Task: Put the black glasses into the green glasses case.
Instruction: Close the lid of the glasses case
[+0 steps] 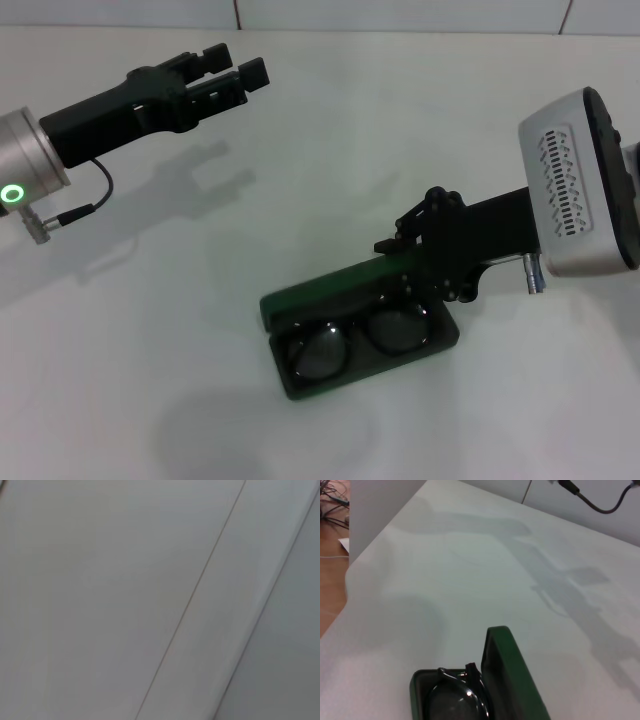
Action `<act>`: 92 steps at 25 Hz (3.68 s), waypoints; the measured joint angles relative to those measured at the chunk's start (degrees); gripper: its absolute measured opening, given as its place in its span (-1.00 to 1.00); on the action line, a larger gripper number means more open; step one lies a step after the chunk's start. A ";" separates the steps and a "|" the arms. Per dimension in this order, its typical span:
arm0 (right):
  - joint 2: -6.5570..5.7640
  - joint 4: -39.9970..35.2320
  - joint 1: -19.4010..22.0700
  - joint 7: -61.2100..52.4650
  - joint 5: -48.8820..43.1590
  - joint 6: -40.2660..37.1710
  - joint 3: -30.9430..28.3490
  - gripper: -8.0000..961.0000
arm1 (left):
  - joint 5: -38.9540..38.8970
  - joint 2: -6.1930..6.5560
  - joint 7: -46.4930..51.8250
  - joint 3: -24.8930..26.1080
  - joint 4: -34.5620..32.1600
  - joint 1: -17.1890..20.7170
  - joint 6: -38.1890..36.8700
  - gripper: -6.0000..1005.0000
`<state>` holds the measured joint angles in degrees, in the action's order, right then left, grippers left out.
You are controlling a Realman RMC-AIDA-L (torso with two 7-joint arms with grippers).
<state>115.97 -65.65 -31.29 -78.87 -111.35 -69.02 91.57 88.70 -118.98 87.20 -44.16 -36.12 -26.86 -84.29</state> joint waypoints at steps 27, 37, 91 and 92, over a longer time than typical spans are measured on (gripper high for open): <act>-0.03 -2.74 4.85 2.64 1.39 23.12 8.21 -0.67 | -0.19 0.16 0.12 0.37 0.09 -1.16 1.89 0.63; -0.18 -10.93 12.03 6.42 3.45 21.91 4.54 -0.17 | -0.23 -0.30 -0.36 0.38 0.25 -0.85 2.13 0.63; -0.33 24.21 11.44 22.57 36.96 -6.41 -34.15 -0.17 | 11.72 -1.06 10.93 -32.17 3.15 -9.73 19.96 0.63; -0.27 24.20 11.33 22.76 36.95 -6.44 -33.95 -0.17 | 11.44 -1.06 9.95 -32.17 3.21 -9.50 19.98 0.63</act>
<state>115.69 -41.45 -19.96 -56.12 -74.40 -75.46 57.62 100.14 -120.04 97.15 -76.33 -32.91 -36.36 -64.31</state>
